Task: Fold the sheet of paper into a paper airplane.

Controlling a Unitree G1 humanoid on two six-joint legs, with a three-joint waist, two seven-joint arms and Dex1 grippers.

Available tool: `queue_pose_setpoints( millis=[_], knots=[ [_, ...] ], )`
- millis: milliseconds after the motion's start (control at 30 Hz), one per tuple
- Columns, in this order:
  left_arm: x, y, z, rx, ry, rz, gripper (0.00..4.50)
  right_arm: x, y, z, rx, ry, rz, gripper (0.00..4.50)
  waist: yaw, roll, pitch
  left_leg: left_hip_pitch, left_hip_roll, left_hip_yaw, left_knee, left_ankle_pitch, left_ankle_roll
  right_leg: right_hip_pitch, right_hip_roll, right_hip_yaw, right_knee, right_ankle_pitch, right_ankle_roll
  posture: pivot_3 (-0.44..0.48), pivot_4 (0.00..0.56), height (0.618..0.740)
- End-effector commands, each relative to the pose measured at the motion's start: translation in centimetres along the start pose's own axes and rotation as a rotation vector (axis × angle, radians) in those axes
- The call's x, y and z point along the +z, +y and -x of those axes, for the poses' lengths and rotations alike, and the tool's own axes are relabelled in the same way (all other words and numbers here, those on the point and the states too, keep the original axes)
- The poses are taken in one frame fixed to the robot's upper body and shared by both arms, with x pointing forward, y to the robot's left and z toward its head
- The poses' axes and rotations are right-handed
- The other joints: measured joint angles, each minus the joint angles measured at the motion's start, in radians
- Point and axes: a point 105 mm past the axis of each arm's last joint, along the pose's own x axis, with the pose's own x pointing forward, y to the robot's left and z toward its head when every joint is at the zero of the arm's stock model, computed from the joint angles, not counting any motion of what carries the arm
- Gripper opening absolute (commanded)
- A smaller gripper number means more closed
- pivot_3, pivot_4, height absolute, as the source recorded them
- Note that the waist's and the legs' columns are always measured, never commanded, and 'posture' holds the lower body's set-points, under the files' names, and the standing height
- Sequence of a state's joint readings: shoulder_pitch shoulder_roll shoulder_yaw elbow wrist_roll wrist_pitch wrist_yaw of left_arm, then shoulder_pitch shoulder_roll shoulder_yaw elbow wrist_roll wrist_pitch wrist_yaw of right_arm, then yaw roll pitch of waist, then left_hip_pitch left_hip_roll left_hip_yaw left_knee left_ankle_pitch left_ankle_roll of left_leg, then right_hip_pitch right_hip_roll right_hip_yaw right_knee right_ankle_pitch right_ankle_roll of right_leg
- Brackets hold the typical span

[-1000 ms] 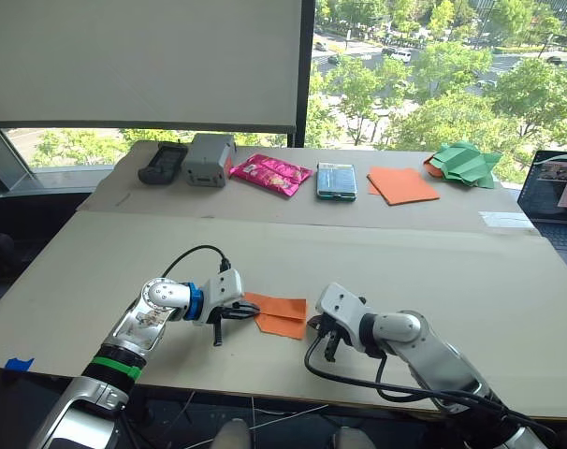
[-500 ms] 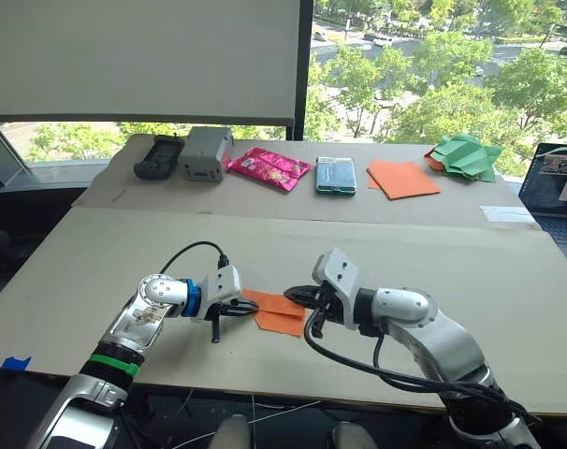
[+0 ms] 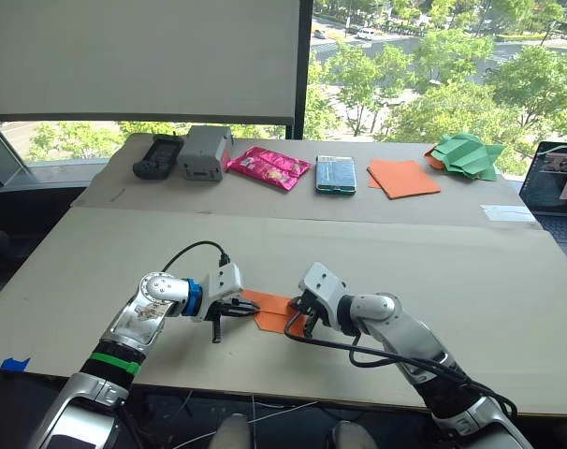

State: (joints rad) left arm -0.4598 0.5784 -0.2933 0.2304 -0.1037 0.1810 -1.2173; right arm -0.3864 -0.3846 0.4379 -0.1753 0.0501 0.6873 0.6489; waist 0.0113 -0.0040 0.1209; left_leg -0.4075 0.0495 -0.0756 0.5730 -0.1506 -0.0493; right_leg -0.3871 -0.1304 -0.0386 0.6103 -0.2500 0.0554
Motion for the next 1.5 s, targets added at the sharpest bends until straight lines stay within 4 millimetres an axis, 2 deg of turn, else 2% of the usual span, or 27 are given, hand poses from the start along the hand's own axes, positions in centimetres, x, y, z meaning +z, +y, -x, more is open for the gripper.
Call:
queue_pose_setpoints(
  millis=[33, 300, 467, 533, 600, 733, 833, 967, 1033, 1267, 1500],
  knots=[
    [-0.2, -0.6, -1.1, -0.051, 0.023, -0.022, 0.14, -2.2, 0.7, -0.3, 0.018, 0.095, -0.018, 0.03, -0.001, 0.0, 0.0, 0.0, 0.0, 0.0, 0.0, 0.0, 0.0, 0.0, 0.0, 0.0, 0.0, 0.0, 0.0, 0.0, 0.15, 0.702],
    [-0.7, 0.2, -2.5, -0.045, 0.038, -0.024, 0.14, -2.0, 1.4, -0.5, 0.026, 0.099, -0.017, 0.03, 0.004, 0.0, -0.001, 0.0, 0.0, 0.0, 0.0, 0.0, 0.0, 0.001, 0.0, 0.0, 0.0, 0.0, 0.0, 0.0, 0.15, 0.702],
    [0.2, 0.5, -2.6, -0.047, -0.014, 0.003, 0.14, -2.2, 1.8, -0.6, 0.031, 0.112, -0.017, 0.03, 0.007, 0.0, -0.001, -0.001, 0.0, 0.0, 0.0, 0.0, 0.0, 0.001, 0.0, 0.0, -0.001, 0.0, 0.0, 0.0, 0.15, 0.702],
    [1.6, 0.6, -2.5, -0.051, -0.09, 0.058, 0.14, -2.3, 2.0, -0.7, 0.035, 0.118, -0.018, 0.03, 0.007, 0.0, -0.001, -0.001, 0.0, 0.0, 0.0, 0.0, 0.0, 0.001, 0.0, 0.0, -0.001, 0.0, 0.0, 0.0, 0.15, 0.702],
    [2.1, 0.7, -2.3, -0.05, -0.104, 0.058, 0.14, -2.3, 2.1, -0.7, 0.038, 0.121, -0.018, 0.03, 0.004, -0.001, 0.0, -0.002, 0.0, 0.0, 0.0, 0.0, 0.0, 0.001, 0.0, 0.0, -0.001, 0.0, 0.0, 0.0, 0.15, 0.702],
    [1.2, 0.8, -2.4, -0.036, -0.058, 0.035, 0.14, -2.5, 2.3, -0.8, 0.046, 0.128, -0.023, 0.03, -0.006, -0.002, 0.0, -0.001, 0.0, 0.0, 0.0, 0.0, 0.001, 0.0, 0.0, 0.0, 0.001, 0.0, 0.001, 0.0, 0.15, 0.702],
    [-0.1, 0.7, -2.6, -0.026, -0.007, 0.016, 0.14, -2.5, 2.2, -0.8, 0.043, 0.131, -0.026, 0.03, -0.009, -0.002, -0.001, 0.0, 0.0, 0.0, 0.0, 0.006, 0.009, 0.001, 0.001, 0.0, 0.001, 0.0, 0.0, 0.0, 0.15, 0.702],
    [-1.7, 0.3, -2.6, -0.045, 0.067, -0.022, 0.14, -2.5, 2.2, -0.7, 0.04, 0.134, -0.027, 0.03, -0.009, -0.002, -0.001, 0.001, 0.0, 0.0, 0.0, 0.005, 0.009, 0.001, 0.001, 0.0, 0.001, 0.0, 0.0, 0.0, 0.15, 0.702],
    [-2.4, -0.2, -2.6, -0.068, 0.092, -0.029, 0.14, -2.5, 2.1, -0.7, 0.037, 0.136, -0.031, 0.03, -0.01, -0.002, -0.001, 0.001, 0.0, 0.0, 0.0, 0.001, 0.001, 0.001, 0.001, 0.0, 0.0, 0.0, 0.0, 0.0, 0.15, 0.702],
    [-4.2, -1.1, -2.1, -0.099, 0.139, 0.007, 0.14, -2.6, 2.0, -0.7, 0.031, 0.145, -0.037, 0.03, -0.021, -0.002, -0.005, 0.002, 0.001, -0.001, 0.0, 0.001, 0.001, 0.001, 0.001, 0.0, 0.001, 0.0, 0.0, 0.0, 0.15, 0.702],
    [-5.1, -1.5, -1.1, -0.088, 0.137, 0.077, 0.14, -2.5, 2.0, -0.9, 0.032, 0.152, -0.034, 0.03, -0.029, -0.003, -0.007, 0.003, 0.001, -0.001, -0.001, 0.001, 0.001, 0.001, 0.001, 0.0, 0.001, 0.0, 0.0, 0.0, 0.15, 0.702]
  ],
)
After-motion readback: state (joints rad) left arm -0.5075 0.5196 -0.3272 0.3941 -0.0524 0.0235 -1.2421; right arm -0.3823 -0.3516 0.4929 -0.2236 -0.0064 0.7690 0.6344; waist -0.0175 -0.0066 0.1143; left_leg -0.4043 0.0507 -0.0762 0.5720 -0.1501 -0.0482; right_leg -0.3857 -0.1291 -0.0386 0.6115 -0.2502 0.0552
